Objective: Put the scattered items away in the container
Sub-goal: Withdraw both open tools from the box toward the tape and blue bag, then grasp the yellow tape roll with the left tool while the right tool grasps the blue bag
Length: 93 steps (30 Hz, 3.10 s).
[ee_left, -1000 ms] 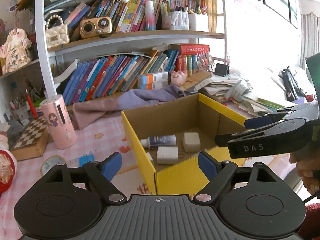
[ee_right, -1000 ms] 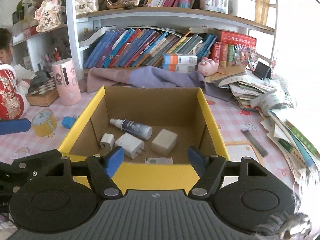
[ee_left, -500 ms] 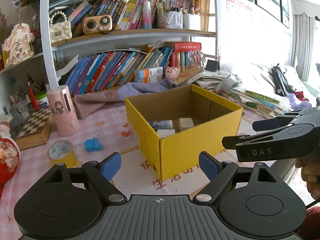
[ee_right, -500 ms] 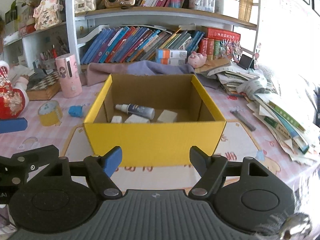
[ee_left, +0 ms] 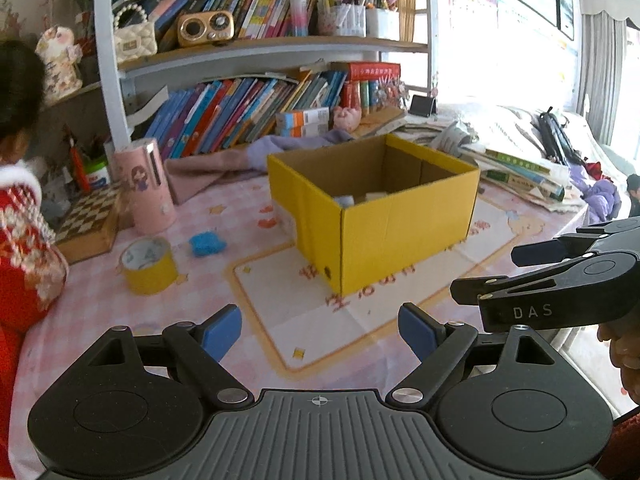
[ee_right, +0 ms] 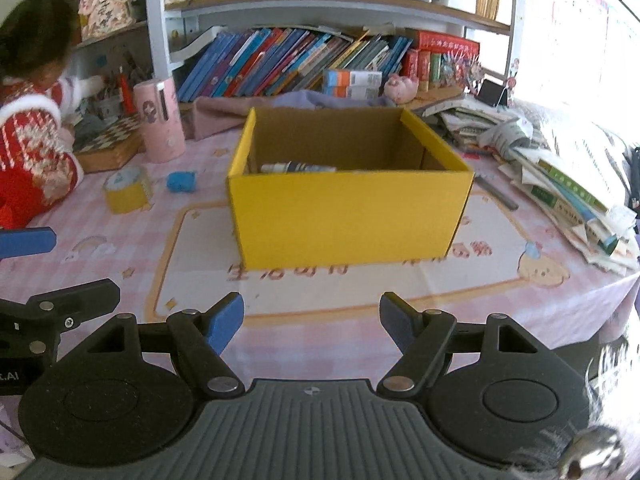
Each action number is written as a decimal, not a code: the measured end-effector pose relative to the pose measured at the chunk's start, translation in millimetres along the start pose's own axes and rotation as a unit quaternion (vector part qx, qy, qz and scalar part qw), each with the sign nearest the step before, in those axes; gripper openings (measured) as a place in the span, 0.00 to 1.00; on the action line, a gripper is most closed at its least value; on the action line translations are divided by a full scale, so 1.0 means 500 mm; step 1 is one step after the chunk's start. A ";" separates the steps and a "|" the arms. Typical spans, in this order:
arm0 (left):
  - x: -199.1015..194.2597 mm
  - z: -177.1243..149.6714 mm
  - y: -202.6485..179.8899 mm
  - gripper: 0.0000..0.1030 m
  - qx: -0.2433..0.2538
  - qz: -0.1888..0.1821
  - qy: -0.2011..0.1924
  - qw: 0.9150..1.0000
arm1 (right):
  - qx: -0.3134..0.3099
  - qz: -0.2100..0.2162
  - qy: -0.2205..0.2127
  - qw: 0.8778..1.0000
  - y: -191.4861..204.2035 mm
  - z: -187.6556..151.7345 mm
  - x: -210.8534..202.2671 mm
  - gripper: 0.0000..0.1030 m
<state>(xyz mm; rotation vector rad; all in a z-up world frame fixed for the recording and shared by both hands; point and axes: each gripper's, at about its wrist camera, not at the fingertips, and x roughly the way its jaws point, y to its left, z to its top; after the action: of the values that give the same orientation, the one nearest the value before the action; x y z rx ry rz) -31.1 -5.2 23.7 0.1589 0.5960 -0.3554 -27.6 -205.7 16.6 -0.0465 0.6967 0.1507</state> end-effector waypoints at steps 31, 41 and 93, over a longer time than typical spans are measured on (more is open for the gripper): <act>-0.093 -0.087 0.167 0.85 -0.079 0.096 0.019 0.992 | -0.096 0.100 0.018 0.990 0.227 0.014 0.033 0.72; -0.077 -0.086 0.199 0.85 -0.092 0.109 0.022 0.990 | -0.107 0.113 0.020 0.988 0.254 0.039 0.069 0.71; 0.328 0.067 0.407 0.85 -0.111 0.120 0.083 0.983 | -0.057 0.136 0.086 0.985 0.289 0.327 0.510 0.63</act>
<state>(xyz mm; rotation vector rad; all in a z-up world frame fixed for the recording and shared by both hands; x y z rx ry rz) 188.2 129.1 -34.2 0.0438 0.7683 -0.0407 247.1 -16.5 -20.7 -0.0740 0.8650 0.4520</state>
